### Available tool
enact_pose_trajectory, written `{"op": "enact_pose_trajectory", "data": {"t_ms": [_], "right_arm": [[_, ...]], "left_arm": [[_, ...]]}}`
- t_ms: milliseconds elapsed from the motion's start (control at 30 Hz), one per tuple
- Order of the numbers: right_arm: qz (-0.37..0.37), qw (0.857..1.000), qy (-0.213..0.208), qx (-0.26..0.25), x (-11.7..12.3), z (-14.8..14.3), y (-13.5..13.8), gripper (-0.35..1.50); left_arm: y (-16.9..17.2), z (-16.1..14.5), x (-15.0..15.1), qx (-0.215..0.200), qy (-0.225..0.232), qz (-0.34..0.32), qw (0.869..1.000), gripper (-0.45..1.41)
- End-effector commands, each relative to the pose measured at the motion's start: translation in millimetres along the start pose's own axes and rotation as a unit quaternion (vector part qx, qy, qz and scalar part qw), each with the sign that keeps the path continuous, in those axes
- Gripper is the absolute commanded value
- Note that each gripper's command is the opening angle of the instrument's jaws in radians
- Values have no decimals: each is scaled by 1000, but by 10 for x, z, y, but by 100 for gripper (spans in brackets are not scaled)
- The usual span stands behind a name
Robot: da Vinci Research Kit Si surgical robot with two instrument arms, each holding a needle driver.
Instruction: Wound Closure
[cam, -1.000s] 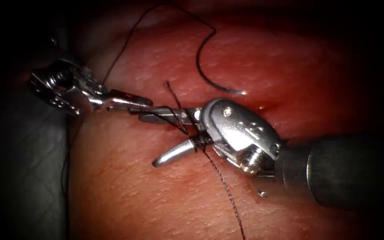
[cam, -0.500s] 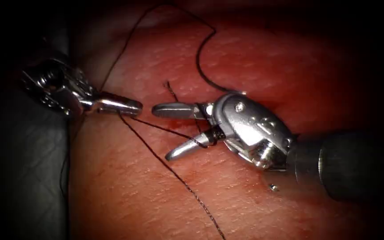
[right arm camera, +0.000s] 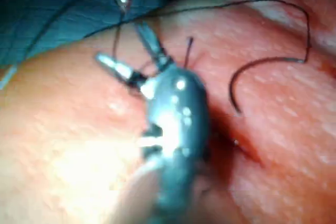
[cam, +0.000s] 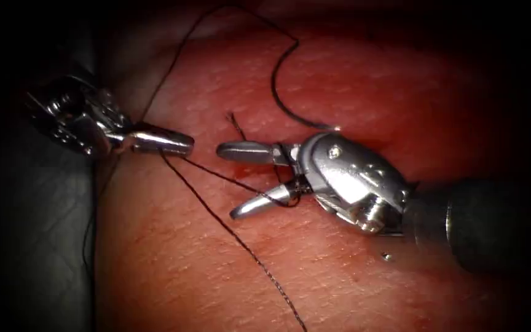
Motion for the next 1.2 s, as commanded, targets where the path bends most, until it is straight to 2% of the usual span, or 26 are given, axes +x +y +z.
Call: {"op": "enact_pose_trajectory", "data": {"t_ms": [33,67,100,367,500,633,900,1033,1200], "right_arm": [[4,1000,-14,0,-15,5,-3,59],[4,1000,-14,0,-15,5,-3,59],[4,999,-33,2,-20,6,-4,58],[15,999,-40,18,-24,7,-13,61],[24,998,-41,37,-23,8,-18,53],[29,997,-41,53,-24,10,-22,32],[39,996,-44,66,-26,12,-23,31],[42,997,-32,64,-24,12,-21,31],[49,997,14,64,-17,13,-19,32]], "left_arm": [[1,8,-2,0,0,-1,1000,-45],[1,8,-2,0,0,-1,1000,-45],[-2,10,-2,1,-1,-6,1000,-45],[-6,16,-8,18,-5,13,1000,-45],[-5,17,-13,28,-6,23,999,-45],[-7,17,-17,46,-8,23,999,-45],[-7,28,-23,70,8,27,997,-45],[-1,31,-26,70,11,32,997,-45],[6,29,-33,69,15,38,997,-45]]}}
